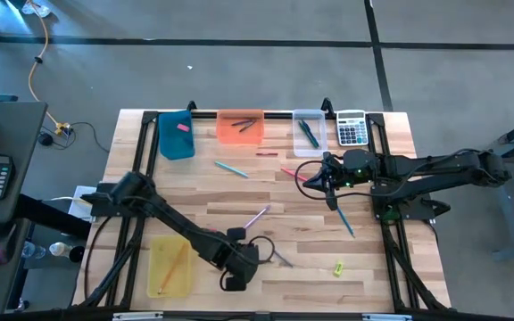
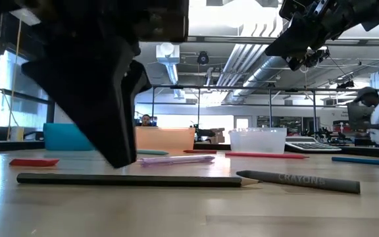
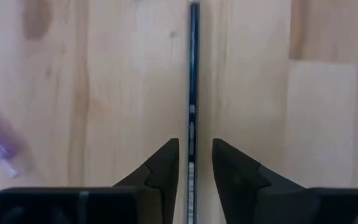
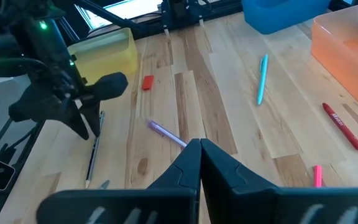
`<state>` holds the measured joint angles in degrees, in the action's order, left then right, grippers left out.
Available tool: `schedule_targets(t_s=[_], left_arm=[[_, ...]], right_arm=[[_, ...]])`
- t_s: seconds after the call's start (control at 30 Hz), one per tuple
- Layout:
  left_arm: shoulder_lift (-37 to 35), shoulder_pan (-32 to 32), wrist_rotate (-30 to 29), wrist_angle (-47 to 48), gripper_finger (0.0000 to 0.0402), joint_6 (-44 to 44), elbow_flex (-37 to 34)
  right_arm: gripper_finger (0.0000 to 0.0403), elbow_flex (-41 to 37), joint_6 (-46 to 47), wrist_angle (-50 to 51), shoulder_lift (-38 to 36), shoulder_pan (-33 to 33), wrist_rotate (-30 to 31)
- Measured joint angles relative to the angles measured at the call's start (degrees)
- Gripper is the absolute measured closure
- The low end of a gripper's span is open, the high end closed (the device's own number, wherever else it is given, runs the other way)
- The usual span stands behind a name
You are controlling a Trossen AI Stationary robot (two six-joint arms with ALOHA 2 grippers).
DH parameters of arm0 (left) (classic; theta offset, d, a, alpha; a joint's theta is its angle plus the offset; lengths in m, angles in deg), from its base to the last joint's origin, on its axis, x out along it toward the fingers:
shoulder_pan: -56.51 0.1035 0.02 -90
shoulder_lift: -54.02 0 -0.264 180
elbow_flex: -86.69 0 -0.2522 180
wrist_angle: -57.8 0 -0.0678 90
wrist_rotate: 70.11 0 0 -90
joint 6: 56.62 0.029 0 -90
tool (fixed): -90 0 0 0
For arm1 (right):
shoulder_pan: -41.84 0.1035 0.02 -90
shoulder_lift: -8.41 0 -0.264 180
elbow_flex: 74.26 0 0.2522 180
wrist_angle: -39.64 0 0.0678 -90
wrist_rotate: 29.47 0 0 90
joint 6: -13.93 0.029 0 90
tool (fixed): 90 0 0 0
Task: Sort crayons/erasers/pens/pencils in bins
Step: Put the black pencil into the yellow bin
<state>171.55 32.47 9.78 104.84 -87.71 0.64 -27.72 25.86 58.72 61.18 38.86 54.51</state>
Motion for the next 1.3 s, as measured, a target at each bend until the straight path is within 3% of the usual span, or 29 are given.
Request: schedule_targets(t_s=[0.43, 0.7, 0.9, 1.3], left_arm=[[2.63, 0.44, 4.15, -0.01, 0.0347, -0.22, 0.21], [2.76, 1.33, 8.16, 0.29, 0.0394, -1.71, 0.17], [2.23, 1.38, 8.95, 1.75, 0.0398, -4.08, 0.23], [-3.30, -1.97, -0.38, 5.00, 0.0400, -23.98, -0.12]], right_arm=[[0.0403, 0.00, -0.02, 0.01, 0.00, 0.02, 0.00], [0.0403, 0.00, -0.39, -0.02, 0.00, 0.01, 0.01], [0.0403, 0.00, -0.42, 0.01, 0.00, 0.00, 0.02], [0.0403, 0.00, -0.44, -0.04, 0.00, 0.00, 0.00]])
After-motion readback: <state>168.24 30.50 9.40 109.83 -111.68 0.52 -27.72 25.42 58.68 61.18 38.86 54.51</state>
